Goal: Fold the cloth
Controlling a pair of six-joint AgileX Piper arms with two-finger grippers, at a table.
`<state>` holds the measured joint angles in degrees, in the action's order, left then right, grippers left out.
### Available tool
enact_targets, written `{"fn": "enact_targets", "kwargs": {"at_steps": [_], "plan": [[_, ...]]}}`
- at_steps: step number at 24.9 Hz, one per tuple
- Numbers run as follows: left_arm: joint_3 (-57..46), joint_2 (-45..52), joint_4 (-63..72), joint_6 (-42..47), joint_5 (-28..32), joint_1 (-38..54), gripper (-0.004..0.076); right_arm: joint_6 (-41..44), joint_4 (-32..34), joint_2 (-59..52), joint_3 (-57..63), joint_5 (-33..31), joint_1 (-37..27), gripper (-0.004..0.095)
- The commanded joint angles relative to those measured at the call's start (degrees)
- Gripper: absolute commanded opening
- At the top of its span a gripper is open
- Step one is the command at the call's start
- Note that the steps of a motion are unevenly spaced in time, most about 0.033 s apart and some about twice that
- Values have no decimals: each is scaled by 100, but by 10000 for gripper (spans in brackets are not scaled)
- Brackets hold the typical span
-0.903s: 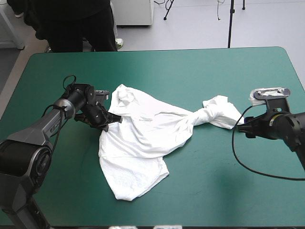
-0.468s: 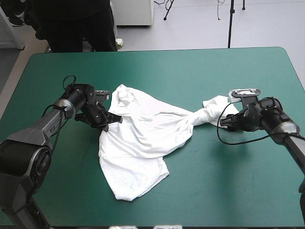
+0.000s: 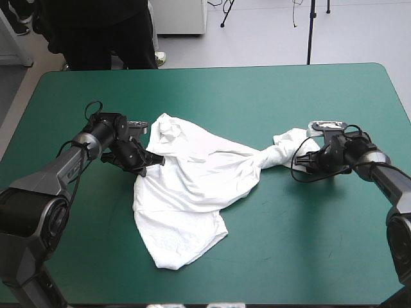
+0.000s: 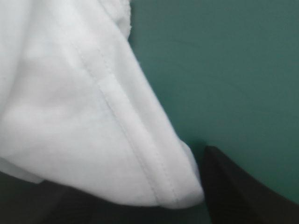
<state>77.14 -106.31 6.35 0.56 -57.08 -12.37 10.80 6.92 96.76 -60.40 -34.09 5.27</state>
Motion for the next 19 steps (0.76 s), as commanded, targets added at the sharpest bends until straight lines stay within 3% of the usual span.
{"fn": "enact_targets", "kwargs": {"at_steps": [1,6,12,16,19], "plan": [[46,83,-31,-4,124,-4,-9,-267,-141,35,-50,95,-61,392],[46,83,-31,-88,158,-4,-9,-420,-292,35,-50,115,-61,-20],[533,331,-31,-317,-536,-4,-9,-434,-277,-86,-315,-393,-61,-17],[1336,1234,-31,-331,-890,-4,-9,-434,-31,-574,-1170,-751,-61,-17],[2059,2088,234,-331,-1056,-4,-9,-500,50,-1048,-2260,-1429,-61,-17]]}}
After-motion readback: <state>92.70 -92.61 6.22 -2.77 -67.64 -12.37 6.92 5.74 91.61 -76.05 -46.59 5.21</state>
